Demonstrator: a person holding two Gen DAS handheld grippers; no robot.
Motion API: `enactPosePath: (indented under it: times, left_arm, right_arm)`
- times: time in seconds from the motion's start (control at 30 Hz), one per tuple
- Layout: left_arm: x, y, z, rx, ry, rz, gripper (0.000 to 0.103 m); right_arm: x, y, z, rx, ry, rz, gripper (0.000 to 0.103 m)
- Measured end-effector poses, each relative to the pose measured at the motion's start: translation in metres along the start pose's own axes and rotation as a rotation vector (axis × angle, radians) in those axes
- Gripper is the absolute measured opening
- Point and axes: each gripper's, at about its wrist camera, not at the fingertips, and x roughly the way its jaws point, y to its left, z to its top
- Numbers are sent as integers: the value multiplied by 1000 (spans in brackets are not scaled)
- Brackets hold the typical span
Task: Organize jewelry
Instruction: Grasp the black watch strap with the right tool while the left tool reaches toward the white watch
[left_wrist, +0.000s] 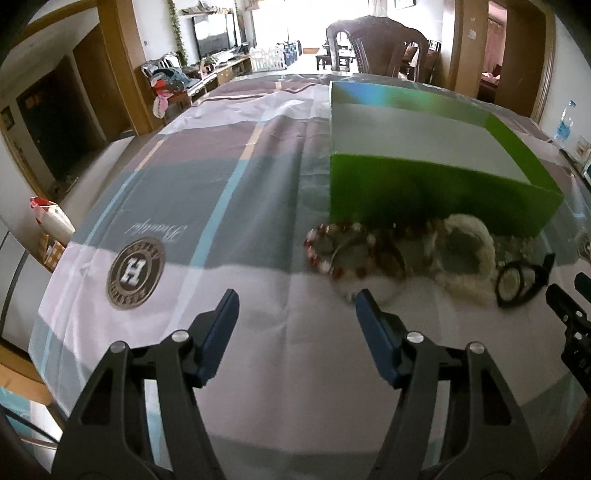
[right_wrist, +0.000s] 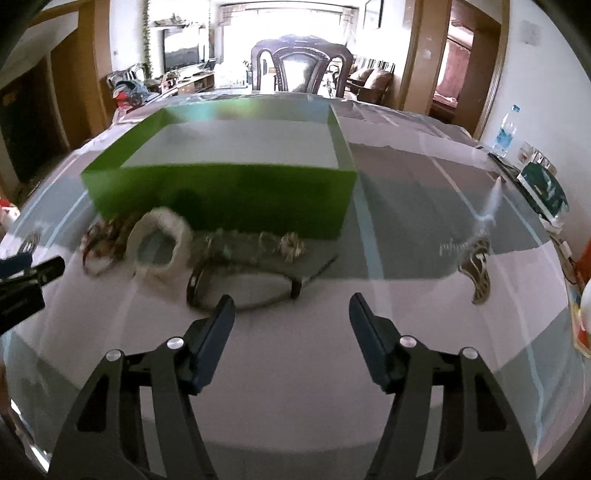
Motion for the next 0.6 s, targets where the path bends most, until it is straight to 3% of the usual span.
enactPosePath:
  times: [0.17,0.27,0.3,0.33,0.37,0.4,0.43,0.47,0.6]
  left_arm:
    - [22,-11,10,39,50,8,64]
    - [30,-16,10,45,82,-8,50]
    - [31,-17,9,43,84,-22,44]
    - [30,-18,9,41,83,-35,37]
    - [28,-19,10,43,86,-41,34]
    - [26,-20,9,43,91,-43,26]
    - [23,-21,8,41,96,-49,22]
    - [18,-23,9,41,91,-58,22]
    - [-5,-32,9,60,34,-86,25]
  right_arm:
    - [26,4,11,-13,48,-3,65]
    - [37,6,10,-8,78,11,62]
    - [39,6,10,-7,88,20,55]
    - [41,5,10,-1,96,32,35]
    - [41,5,10,9,93,54,23]
    - [38,5,8,9,92,54,17]
    - [37,4,8,9,87,66,15]
    - [34,3,7,12,83,78,10]
    - [22,2,4,14,69,95,7]
